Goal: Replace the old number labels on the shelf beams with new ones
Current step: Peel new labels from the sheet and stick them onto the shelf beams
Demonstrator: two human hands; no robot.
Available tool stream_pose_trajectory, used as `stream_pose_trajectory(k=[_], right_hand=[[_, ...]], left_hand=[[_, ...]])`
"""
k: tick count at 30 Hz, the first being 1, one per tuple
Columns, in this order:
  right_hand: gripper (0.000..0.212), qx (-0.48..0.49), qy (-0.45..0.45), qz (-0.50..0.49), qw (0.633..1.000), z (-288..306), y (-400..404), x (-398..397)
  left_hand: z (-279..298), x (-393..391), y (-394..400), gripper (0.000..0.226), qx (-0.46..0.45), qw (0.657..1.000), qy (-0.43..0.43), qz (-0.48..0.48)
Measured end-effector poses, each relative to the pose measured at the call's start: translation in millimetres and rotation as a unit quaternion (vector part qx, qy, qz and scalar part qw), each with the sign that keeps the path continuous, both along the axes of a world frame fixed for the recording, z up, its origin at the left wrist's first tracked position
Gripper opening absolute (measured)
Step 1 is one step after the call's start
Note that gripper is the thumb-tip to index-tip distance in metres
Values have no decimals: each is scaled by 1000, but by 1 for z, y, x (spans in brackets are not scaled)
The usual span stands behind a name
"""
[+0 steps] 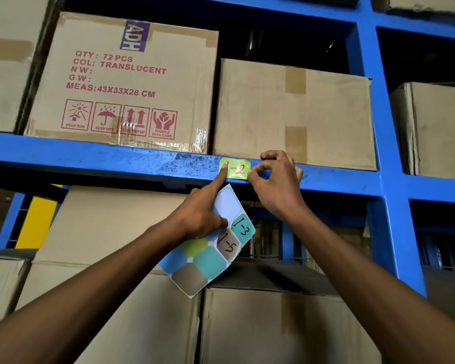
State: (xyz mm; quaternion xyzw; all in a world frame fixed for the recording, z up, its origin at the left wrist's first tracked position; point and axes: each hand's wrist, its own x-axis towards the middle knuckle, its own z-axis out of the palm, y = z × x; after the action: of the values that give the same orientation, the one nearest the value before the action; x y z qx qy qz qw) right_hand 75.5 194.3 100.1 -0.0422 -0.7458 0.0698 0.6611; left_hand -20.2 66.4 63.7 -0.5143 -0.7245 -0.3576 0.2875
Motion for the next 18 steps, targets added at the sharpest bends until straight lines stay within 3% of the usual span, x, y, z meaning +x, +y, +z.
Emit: stream_pose_trajectory(k=[18], right_hand=[[14,-10,15,-87,996,6,2,-2]], left_hand=[[-2,-5,0,111,-23,1000,5,-4]])
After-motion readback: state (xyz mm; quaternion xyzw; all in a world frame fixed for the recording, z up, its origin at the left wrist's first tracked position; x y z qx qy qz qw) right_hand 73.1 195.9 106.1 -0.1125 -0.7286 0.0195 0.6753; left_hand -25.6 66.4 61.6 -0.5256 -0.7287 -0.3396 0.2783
